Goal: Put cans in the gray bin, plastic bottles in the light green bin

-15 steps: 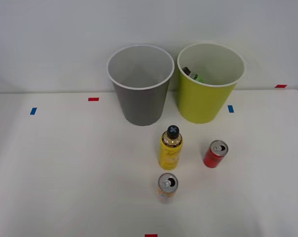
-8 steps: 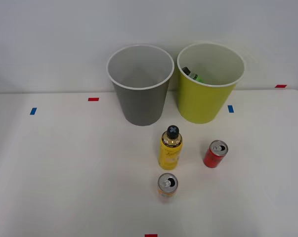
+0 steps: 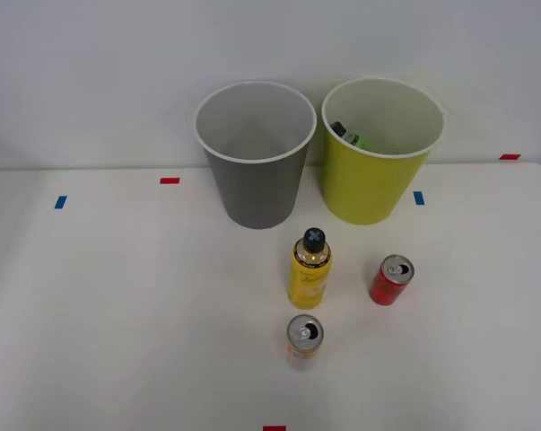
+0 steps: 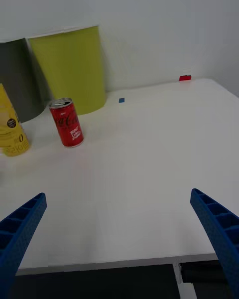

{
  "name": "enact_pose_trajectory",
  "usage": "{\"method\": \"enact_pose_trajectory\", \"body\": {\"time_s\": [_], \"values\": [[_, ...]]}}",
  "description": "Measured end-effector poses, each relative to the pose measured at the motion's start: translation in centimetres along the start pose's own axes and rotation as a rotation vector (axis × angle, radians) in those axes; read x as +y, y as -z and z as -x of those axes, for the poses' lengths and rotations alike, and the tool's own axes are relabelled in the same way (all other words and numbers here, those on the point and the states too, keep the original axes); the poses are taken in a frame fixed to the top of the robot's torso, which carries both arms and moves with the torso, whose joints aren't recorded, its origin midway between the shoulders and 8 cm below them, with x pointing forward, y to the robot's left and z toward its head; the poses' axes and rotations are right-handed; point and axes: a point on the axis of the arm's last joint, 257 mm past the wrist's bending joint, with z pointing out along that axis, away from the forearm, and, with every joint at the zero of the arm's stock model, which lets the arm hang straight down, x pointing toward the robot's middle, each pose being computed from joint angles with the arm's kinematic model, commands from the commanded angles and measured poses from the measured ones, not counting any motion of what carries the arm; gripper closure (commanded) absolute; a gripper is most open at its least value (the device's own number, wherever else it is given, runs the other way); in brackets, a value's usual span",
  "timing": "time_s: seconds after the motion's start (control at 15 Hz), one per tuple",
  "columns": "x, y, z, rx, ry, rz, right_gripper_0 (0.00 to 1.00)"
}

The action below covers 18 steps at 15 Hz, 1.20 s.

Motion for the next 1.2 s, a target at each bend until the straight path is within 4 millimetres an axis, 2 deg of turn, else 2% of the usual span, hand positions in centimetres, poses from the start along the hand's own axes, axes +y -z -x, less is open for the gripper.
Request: {"method": "enact_pose_trajectory", "body": {"time_s": [0.2, 0.8, 1.2], "values": [[0.70, 0.09, -0.30, -0.001, -0.007, 0.009, 0.00], [1.00, -0.24, -0.33, -0.007, 0.019, 0.019, 0.00], [0.27, -0.83, -0.22, 0.010, 0.119, 0.075, 0.00]]}}
